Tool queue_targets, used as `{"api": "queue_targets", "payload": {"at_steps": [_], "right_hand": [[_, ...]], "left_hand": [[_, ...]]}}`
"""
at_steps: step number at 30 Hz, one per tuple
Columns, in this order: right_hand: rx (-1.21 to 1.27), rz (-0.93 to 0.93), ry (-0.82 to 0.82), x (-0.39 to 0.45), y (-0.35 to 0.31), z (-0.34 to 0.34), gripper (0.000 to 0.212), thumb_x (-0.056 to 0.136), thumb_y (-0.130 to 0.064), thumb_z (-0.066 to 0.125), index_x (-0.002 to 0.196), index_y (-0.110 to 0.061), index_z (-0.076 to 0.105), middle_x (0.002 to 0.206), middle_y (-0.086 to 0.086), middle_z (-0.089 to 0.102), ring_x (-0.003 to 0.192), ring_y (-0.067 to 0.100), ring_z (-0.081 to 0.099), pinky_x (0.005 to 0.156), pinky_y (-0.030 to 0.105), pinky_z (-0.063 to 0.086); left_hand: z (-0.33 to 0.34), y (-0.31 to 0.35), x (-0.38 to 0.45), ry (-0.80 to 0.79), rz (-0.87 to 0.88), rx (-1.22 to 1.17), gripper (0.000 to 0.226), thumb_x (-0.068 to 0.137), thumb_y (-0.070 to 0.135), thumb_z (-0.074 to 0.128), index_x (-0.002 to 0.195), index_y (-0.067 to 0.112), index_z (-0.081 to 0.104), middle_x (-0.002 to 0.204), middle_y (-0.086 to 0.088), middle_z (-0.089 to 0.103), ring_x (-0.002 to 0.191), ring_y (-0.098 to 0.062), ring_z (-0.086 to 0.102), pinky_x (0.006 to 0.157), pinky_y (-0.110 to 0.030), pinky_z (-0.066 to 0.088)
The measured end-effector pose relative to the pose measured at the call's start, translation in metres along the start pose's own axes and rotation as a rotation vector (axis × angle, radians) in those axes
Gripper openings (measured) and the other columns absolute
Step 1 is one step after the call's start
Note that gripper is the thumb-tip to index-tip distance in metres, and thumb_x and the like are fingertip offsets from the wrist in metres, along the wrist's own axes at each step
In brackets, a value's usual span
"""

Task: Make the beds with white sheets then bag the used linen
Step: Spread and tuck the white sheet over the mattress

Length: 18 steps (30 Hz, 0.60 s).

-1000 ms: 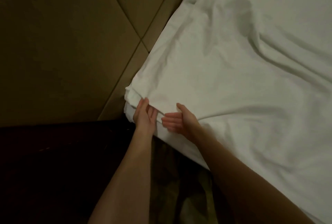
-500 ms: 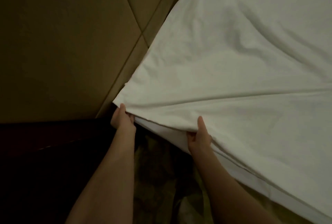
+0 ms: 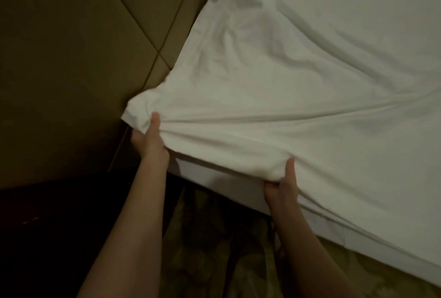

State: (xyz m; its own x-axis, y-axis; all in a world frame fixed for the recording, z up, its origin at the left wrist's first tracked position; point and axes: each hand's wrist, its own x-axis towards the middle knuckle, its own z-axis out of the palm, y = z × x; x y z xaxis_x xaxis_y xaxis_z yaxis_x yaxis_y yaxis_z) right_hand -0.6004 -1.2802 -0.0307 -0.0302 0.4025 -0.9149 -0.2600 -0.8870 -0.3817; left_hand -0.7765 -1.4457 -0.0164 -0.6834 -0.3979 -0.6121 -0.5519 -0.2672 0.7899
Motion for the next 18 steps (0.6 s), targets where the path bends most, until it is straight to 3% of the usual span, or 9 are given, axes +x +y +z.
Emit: {"api": "queue_targets", "payload": {"at_steps": [2,4,6,8,11,13,15,17,18], "right_hand": [[0.009,0.012,-0.034,0.001,-0.001,-0.005,0.044,0.092,-0.028,0.063,0.133,-0.017,0.051,0.13,0.006,0.059,0.098,0.01,0.065,0.09,0.029,0.053],[-0.031,0.12,0.014,0.001,0.002,-0.021,0.031,0.097,-0.027,0.056,0.127,-0.025,0.051,0.127,0.005,0.058,0.081,-0.001,0.066,0.067,0.015,0.054],[-0.207,0.136,0.051,0.003,0.008,-0.034,0.041,0.095,-0.026,0.059,0.133,-0.015,0.049,0.133,0.01,0.056,0.092,0.013,0.066,0.054,0.026,0.056],[-0.225,0.278,0.032,0.005,0.011,-0.037,0.05,0.093,-0.027,0.06,0.137,-0.009,0.046,0.133,0.015,0.055,0.099,0.03,0.061,0.045,0.032,0.056],[-0.484,0.538,-0.145,-0.007,0.007,-0.022,0.058,0.093,-0.045,0.054,0.128,0.001,0.052,0.114,0.023,0.064,0.08,0.031,0.066,0.05,0.032,0.057],[-0.771,0.614,-0.278,-0.017,0.0,-0.008,0.064,0.092,-0.055,0.045,0.101,0.005,0.064,0.089,0.02,0.072,0.071,0.028,0.07,0.067,0.034,0.057],[-0.974,0.516,-0.34,-0.02,-0.006,0.014,0.067,0.095,-0.053,0.042,0.07,0.004,0.067,0.07,0.021,0.07,0.063,0.028,0.069,0.077,0.036,0.056],[-1.126,0.212,-0.399,-0.021,-0.014,0.039,0.065,0.099,-0.042,0.043,0.054,-0.001,0.066,0.061,0.018,0.069,0.055,0.023,0.067,0.063,0.027,0.057],[-1.197,-0.001,-0.432,-0.019,-0.02,0.05,0.059,0.1,-0.036,0.043,0.056,-0.005,0.068,0.065,0.015,0.071,0.058,0.02,0.068,0.061,0.025,0.054]], "left_hand": [[-0.007,-0.005,-0.007,0.078,-0.022,-0.006,0.049,0.084,0.014,0.075,0.129,0.008,0.057,0.113,-0.001,0.063,0.099,-0.018,0.065,0.08,-0.032,0.057],[-0.02,-0.021,-0.015,0.188,-0.143,0.042,0.046,0.087,0.013,0.071,0.129,0.005,0.056,0.117,-0.006,0.061,0.099,-0.019,0.061,0.083,-0.033,0.053],[-0.027,-0.036,-0.022,0.211,-0.229,0.078,0.043,0.09,0.011,0.067,0.131,0.007,0.055,0.122,-0.007,0.058,0.101,-0.021,0.057,0.087,-0.034,0.051],[-0.026,-0.046,-0.03,0.213,-0.259,0.11,0.044,0.09,0.011,0.066,0.132,0.01,0.054,0.127,-0.006,0.057,0.105,-0.022,0.056,0.09,-0.037,0.051],[-0.016,-0.051,-0.055,0.335,-0.121,0.29,0.06,0.086,0.011,0.067,0.14,0.007,0.04,0.14,-0.013,0.044,0.118,-0.028,0.052,0.094,-0.036,0.047],[-0.005,-0.055,-0.074,0.298,0.095,0.446,0.061,0.086,0.006,0.064,0.141,0.005,0.036,0.141,-0.016,0.036,0.123,-0.03,0.048,0.102,-0.037,0.043],[0.011,-0.059,-0.086,0.104,0.298,0.588,0.053,0.089,0.001,0.058,0.139,0.003,0.041,0.141,-0.017,0.038,0.127,-0.03,0.045,0.107,-0.039,0.039],[0.033,-0.06,-0.088,-0.111,0.428,0.804,0.046,0.093,0.007,0.055,0.138,0.007,0.044,0.144,-0.013,0.039,0.132,-0.029,0.039,0.108,-0.04,0.036],[0.045,-0.06,-0.086,-0.206,0.484,0.942,0.045,0.096,0.014,0.053,0.14,0.011,0.044,0.147,-0.01,0.037,0.135,-0.028,0.034,0.109,-0.04,0.033]]}}
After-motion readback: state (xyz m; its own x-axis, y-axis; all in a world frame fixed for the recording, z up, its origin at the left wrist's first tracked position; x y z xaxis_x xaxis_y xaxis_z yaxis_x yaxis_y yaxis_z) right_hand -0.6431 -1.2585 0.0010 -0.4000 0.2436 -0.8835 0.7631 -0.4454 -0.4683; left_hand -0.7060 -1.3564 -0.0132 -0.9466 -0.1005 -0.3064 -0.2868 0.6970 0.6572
